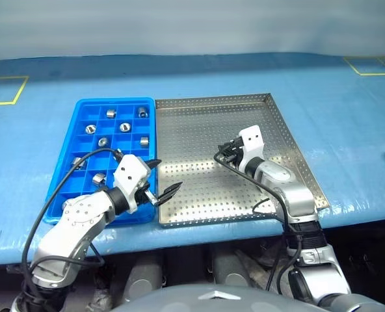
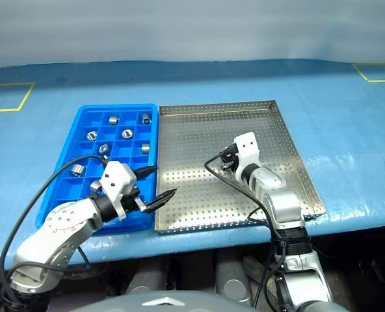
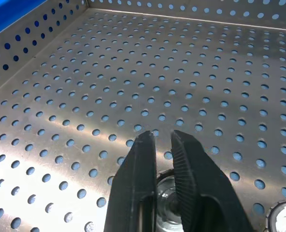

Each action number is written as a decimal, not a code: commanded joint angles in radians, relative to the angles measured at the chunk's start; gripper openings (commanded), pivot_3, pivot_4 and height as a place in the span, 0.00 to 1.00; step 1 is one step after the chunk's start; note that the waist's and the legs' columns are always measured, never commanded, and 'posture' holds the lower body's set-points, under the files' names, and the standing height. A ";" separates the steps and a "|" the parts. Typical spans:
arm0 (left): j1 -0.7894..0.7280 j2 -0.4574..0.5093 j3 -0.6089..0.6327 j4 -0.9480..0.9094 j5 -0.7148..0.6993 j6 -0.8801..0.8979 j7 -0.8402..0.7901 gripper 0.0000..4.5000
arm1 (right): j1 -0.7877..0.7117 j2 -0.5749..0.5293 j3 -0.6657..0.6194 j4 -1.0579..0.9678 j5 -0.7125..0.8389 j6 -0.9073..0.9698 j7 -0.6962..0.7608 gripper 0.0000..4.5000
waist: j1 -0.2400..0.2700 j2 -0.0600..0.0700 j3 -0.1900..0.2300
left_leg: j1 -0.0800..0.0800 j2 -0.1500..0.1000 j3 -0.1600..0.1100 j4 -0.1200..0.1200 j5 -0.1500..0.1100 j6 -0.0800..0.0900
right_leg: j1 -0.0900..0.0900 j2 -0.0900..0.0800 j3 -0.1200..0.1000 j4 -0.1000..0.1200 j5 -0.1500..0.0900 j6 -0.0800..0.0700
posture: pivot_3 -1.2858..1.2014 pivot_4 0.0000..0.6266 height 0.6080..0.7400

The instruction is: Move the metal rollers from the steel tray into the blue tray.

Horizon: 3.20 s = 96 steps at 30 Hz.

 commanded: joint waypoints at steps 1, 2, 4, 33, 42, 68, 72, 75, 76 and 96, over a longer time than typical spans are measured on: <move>-0.012 0.005 0.005 -0.036 -0.005 -0.011 0.000 0.98 | -0.002 -0.009 -0.003 -0.006 -0.008 0.020 -0.002 0.16 | 0.000 0.000 0.000 | 0.000 0.000 0.000 0.000 0.000 0.000 | 0.000 0.000 0.000 0.000 0.000 0.000 | 0.48 0.24 1.00; -0.014 0.006 0.006 -0.035 -0.005 -0.011 0.000 0.98 | 0.000 -0.012 -0.002 -0.002 -0.009 0.020 -0.001 0.16 | 0.000 0.000 0.000 | 0.000 0.000 0.000 0.000 0.000 0.000 | 0.000 0.000 0.000 0.000 0.000 0.000 | 0.48 0.24 1.00; -0.019 0.006 0.012 -0.031 -0.008 -0.010 0.001 0.98 | 0.003 -0.008 -0.008 0.000 0.001 0.015 0.005 0.16 | 0.000 0.000 0.000 | 0.000 0.000 0.000 0.000 0.000 0.000 | 0.000 0.000 0.000 0.000 0.000 0.000 | 0.47 0.24 1.00; -0.032 0.013 -0.001 -0.026 0.000 -0.003 0.000 0.98 | -0.008 -0.001 -0.054 -0.002 0.045 -0.008 0.007 0.71 | -0.005 0.000 0.000 | 0.000 0.000 0.000 -0.001 0.000 0.000 | 0.000 0.000 0.000 0.000 0.000 0.000 | 0.47 0.24 1.00; -0.032 0.011 -0.004 -0.023 0.003 -0.005 0.002 0.98 | 0.001 0.007 -0.046 0.040 0.042 0.002 0.008 0.78 | -0.005 0.000 0.000 | 0.000 0.000 0.000 -0.001 0.000 0.000 | 0.000 0.000 0.000 0.000 0.000 0.000 | 0.47 0.24 1.00; 0.003 0.024 0.013 -0.074 -0.036 0.015 -0.015 0.98 | -0.038 -0.003 -0.009 -0.103 0.043 0.025 0.021 0.40 | -0.009 0.001 0.001 | 0.000 0.000 0.001 -0.001 0.000 0.000 | -0.001 0.000 0.001 0.000 0.000 0.000 | 0.48 0.24 1.00; 0.044 0.036 0.054 -0.122 -0.066 0.025 -0.009 0.98 | -0.084 0.012 0.031 -0.157 0.065 0.030 0.064 0.40 | -0.007 0.002 0.001 | 0.000 0.001 0.000 -0.003 0.000 0.000 | -0.002 0.001 0.001 0.000 0.000 0.000 | 0.48 0.24 1.00; 0.100 0.037 0.096 -0.160 -0.073 0.026 0.014 0.98 | -0.132 0.047 0.080 -0.126 0.044 -0.051 0.091 0.40 | -0.004 0.002 0.001 | 0.000 0.001 0.000 -0.003 0.000 -0.001 | -0.002 0.000 0.000 0.000 0.000 0.000 | 0.49 0.24 1.00; 0.123 0.037 0.110 -0.175 -0.072 0.025 0.023 0.98 | -0.151 0.060 0.099 -0.100 0.032 -0.078 0.098 0.40 | -0.005 0.002 0.001 | 0.000 0.001 0.000 -0.003 0.000 -0.001 | -0.002 0.000 0.000 0.000 0.000 0.000 | 0.50 0.24 1.00; 0.477 -0.070 0.309 -0.345 -0.025 -0.042 0.193 0.98 | -0.538 0.336 0.330 0.473 -0.025 -0.275 0.431 0.40 | 0.077 0.003 0.002 | 0.000 0.000 -0.005 -0.006 0.004 -0.008 | -0.001 0.000 -0.005 -0.001 -0.003 -0.004 | 0.59 0.24 1.00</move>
